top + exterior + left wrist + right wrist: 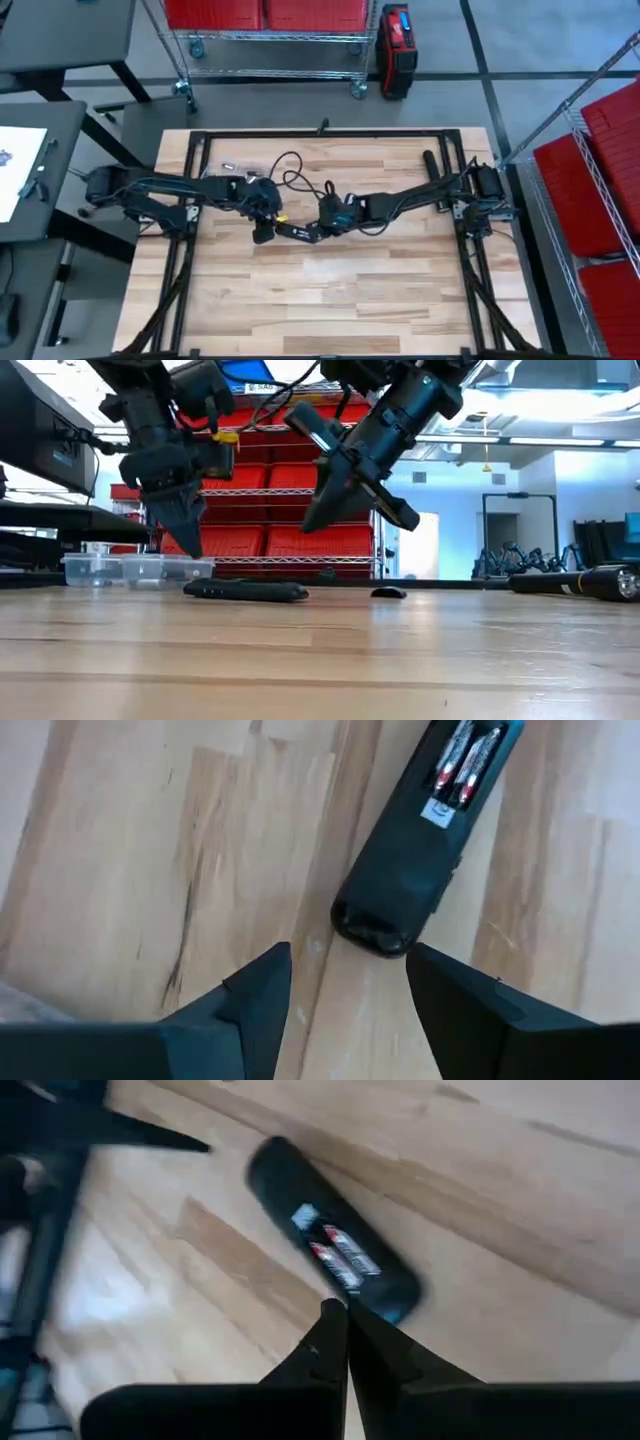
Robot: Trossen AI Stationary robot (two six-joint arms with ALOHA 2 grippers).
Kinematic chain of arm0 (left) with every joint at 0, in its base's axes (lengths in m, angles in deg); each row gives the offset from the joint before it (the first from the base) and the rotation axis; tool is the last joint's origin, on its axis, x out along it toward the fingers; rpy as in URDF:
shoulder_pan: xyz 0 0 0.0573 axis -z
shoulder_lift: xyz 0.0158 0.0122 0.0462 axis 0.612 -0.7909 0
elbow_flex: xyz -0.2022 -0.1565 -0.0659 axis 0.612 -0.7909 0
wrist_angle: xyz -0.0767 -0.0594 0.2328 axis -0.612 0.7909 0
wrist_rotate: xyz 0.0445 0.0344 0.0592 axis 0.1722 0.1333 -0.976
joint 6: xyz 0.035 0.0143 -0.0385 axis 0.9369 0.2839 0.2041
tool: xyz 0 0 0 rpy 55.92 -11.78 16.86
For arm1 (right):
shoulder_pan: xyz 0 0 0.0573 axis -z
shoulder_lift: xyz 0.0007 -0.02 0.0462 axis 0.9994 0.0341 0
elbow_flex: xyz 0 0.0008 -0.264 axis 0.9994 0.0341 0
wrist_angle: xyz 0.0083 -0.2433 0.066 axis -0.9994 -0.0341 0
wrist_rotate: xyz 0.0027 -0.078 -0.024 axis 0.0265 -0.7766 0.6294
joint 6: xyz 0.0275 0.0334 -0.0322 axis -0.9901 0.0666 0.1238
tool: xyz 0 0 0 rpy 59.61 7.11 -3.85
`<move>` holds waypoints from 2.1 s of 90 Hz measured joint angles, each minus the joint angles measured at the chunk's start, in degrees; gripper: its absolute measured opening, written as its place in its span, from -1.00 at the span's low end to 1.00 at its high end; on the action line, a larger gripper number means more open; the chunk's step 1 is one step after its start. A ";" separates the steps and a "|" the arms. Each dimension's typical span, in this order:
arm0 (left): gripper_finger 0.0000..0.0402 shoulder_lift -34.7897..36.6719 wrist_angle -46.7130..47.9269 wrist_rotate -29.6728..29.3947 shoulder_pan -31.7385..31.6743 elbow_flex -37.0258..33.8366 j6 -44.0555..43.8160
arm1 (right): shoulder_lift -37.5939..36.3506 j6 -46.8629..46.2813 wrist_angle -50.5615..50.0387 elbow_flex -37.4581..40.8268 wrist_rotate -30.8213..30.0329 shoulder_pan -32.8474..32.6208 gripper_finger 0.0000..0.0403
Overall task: Insert battery
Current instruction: Close the remote's battery compartment
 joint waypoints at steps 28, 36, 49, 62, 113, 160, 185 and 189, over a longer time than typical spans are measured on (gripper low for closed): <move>-0.11 -0.62 1.21 0.15 0.02 0.00 -0.01 | 4.23 3.58 10.56 0.09 3.27 -0.81 -1.00; -0.11 0.03 2.25 0.15 0.02 -0.02 -0.10 | 0.94 9.51 4.28 0.11 3.77 0.47 -1.00; -0.11 2.78 -0.05 0.11 0.02 0.00 -0.22 | -6.52 15.49 -12.70 -0.09 3.55 4.80 -0.99; -0.11 3.18 -9.16 0.11 0.02 0.00 -2.52 | -12.27 21.13 -28.10 0.02 4.81 10.71 -0.81; -0.11 -25.11 -27.31 -12.62 1.25 21.06 14.92 | -15.35 40.31 -15.48 17.54 25.35 34.81 0.18; -0.11 -42.98 -20.58 -16.85 3.04 36.44 25.80 | -4.98 50.37 -7.72 18.18 34.69 36.20 0.16; -0.11 -43.71 -21.78 -19.66 2.29 35.85 27.15 | -4.79 51.66 -6.81 18.23 35.58 35.90 0.14; -0.11 -44.30 -22.35 -20.48 2.12 35.88 27.20 | -4.76 51.67 -6.78 18.23 35.83 35.74 0.14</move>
